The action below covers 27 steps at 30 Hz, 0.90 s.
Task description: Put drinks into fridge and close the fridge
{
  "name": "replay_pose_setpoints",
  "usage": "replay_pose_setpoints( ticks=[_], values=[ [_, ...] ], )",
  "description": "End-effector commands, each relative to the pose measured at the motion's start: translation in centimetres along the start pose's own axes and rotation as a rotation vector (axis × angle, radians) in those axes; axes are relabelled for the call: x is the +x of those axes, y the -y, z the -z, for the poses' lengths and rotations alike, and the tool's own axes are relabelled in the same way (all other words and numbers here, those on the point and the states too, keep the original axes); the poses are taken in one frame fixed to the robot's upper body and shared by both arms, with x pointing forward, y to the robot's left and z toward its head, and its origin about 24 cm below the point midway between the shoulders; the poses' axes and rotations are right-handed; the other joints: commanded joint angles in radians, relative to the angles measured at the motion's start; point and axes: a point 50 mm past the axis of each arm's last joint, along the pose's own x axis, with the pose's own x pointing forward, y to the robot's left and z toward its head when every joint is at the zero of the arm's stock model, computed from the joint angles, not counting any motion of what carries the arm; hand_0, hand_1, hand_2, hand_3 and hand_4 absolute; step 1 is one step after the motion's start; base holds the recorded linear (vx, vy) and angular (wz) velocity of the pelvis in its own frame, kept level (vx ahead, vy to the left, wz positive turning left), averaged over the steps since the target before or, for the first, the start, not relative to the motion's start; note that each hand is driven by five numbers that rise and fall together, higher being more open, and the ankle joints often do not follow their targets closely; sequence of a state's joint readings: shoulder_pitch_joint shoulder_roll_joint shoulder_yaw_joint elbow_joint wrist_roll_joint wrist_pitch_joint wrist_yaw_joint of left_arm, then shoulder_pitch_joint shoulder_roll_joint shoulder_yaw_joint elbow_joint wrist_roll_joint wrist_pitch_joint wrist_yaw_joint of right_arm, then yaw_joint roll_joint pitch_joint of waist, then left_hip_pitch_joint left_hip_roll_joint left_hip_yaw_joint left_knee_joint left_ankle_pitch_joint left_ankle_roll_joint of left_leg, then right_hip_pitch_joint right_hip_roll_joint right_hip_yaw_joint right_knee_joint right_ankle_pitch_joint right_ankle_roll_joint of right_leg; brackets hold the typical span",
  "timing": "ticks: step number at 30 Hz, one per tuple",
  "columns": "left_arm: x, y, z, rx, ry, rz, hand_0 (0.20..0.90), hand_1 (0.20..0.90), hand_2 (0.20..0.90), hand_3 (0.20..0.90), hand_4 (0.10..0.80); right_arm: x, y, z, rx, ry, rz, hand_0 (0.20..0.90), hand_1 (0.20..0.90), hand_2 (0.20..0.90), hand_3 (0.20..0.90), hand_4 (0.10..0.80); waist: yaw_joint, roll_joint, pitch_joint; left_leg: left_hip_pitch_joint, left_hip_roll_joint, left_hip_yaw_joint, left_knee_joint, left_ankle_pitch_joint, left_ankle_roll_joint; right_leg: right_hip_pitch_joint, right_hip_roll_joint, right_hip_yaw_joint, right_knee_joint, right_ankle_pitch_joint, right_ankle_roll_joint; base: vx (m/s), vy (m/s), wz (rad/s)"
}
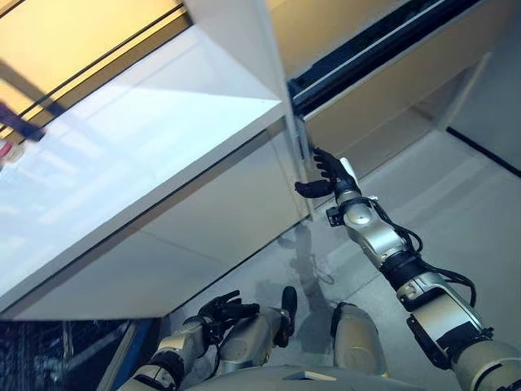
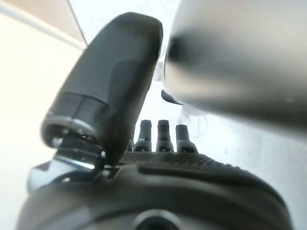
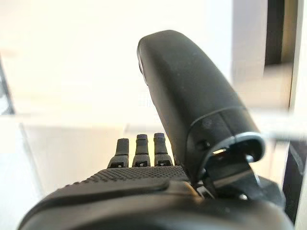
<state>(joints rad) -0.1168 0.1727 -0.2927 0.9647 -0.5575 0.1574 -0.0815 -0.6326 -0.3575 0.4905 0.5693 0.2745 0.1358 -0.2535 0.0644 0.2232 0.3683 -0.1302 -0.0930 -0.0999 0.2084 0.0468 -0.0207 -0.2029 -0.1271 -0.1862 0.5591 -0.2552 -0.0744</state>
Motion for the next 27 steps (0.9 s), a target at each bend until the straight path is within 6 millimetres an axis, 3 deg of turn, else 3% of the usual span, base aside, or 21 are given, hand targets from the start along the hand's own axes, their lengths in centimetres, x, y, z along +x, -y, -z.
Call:
replay_pose_setpoints(
  ticks=[1, 9, 13, 18, 20, 21, 24, 25, 27],
  values=[
    [-0.2, -0.4, -0.5, 0.056, 0.018, 0.000, 0.900, 0.900, 0.900, 0.900, 0.800, 1.1, -1.1, -11.8, 0.088, 0.424, 0.021, 0.900, 0.900, 0.900, 0.900, 0.800, 0.035, -0.028, -0.021, 0.021, -0.031, -0.003, 0.115, -0.105, 0.033, 0.111, 0.024, 0.026, -0.171, 0.101, -0.001, -0.006, -0.013, 0.15],
    [-0.3, -0.9, -0.3, 0.059, 0.014, -0.028, 0.900, 0.900, 0.900, 0.900, 0.800, 0.7, 2.6, -11.5, 0.204, 0.481, 0.225, 0.900, 0.900, 0.900, 0.900, 0.800, 0.026, -0.075, -0.045, 0.062, -0.022, 0.016, 0.079, -0.118, 0.042, 0.161, 0.028, 0.020, -0.253, 0.131, 0.014, -0.015, -0.019, 0.09],
    [-0.5, -1.9, 0.2, 0.020, 0.012, -0.095, 0.900, 0.900, 0.900, 0.900, 0.800, -0.5, 4.0, -9.3, 0.269, 0.479, 0.335, 0.900, 0.900, 0.900, 0.900, 0.800, 0.005, -0.118, -0.074, 0.101, -0.013, 0.039, 0.017, -0.117, 0.045, 0.196, 0.040, 0.030, -0.335, 0.160, 0.036, -0.027, -0.033, -0.04],
    [-1.4, -3.7, 1.6, -0.063, 0.034, -0.209, 0.900, 0.900, 0.900, 0.900, 0.800, -3.8, 6.3, -0.2, 0.305, 0.299, 0.398, 0.900, 0.900, 0.900, 0.900, 0.800, -0.031, -0.173, -0.127, 0.145, 0.007, 0.069, -0.060, -0.112, 0.049, 0.226, 0.056, 0.046, -0.420, 0.199, 0.072, -0.073, -0.055, -0.15],
    [-2.1, -5.0, 2.5, -0.084, 0.040, -0.256, 0.900, 0.900, 0.900, 0.900, 0.800, -6.9, 7.3, 6.1, 0.323, 0.120, 0.442, 0.900, 0.900, 0.900, 0.900, 0.800, -0.050, -0.195, -0.160, 0.167, 0.018, 0.084, -0.098, -0.112, 0.051, 0.242, 0.065, 0.054, -0.454, 0.211, 0.089, -0.097, -0.062, -0.11],
    [-2.3, -5.4, 2.9, -0.091, 0.040, -0.270, 0.900, 0.900, 0.900, 0.900, 0.800, -7.9, 7.5, 7.9, 0.325, 0.056, 0.464, 0.900, 0.900, 0.900, 0.900, 0.800, -0.056, -0.201, -0.174, 0.179, 0.023, 0.091, -0.119, -0.107, 0.050, 0.251, 0.069, 0.054, -0.474, 0.220, 0.096, -0.076, -0.058, -0.11],
    [-3.0, -6.9, 3.5, -0.104, 0.039, -0.315, 0.900, 0.900, 0.900, 0.900, 0.800, -10.8, 7.6, 13.6, 0.343, -0.200, 0.482, 0.900, 0.900, 0.900, 0.900, 0.800, -0.069, -0.218, -0.205, 0.213, 0.035, 0.100, -0.189, -0.087, 0.045, 0.278, 0.087, 0.057, -0.527, 0.243, 0.109, -0.064, -0.052, -0.24],
    [-3.2, -7.2, 3.6, -0.106, 0.043, -0.323, 0.900, 0.900, 0.900, 0.900, 0.800, -11.4, 7.5, 14.5, 0.351, -0.243, 0.489, 0.900, 0.900, 0.900, 0.900, 0.800, -0.071, -0.221, -0.210, 0.219, 0.035, 0.099, -0.199, -0.085, 0.045, 0.282, 0.090, 0.059, -0.531, 0.243, 0.110, -0.061, -0.053, -0.20],
    [-3.6, -8.2, 4.0, -0.099, 0.024, -0.339, 0.900, 0.900, 0.900, 0.900, 0.800, -13.6, 6.4, 18.1, 0.276, -0.442, 0.418, 0.900, 0.900, 0.900, 0.900, 0.800, -0.076, -0.235, -0.224, 0.226, 0.036, 0.104, -0.209, -0.087, 0.045, 0.283, 0.096, 0.068, -0.531, 0.241, 0.113, -0.077, -0.053, -0.11]
  ],
)
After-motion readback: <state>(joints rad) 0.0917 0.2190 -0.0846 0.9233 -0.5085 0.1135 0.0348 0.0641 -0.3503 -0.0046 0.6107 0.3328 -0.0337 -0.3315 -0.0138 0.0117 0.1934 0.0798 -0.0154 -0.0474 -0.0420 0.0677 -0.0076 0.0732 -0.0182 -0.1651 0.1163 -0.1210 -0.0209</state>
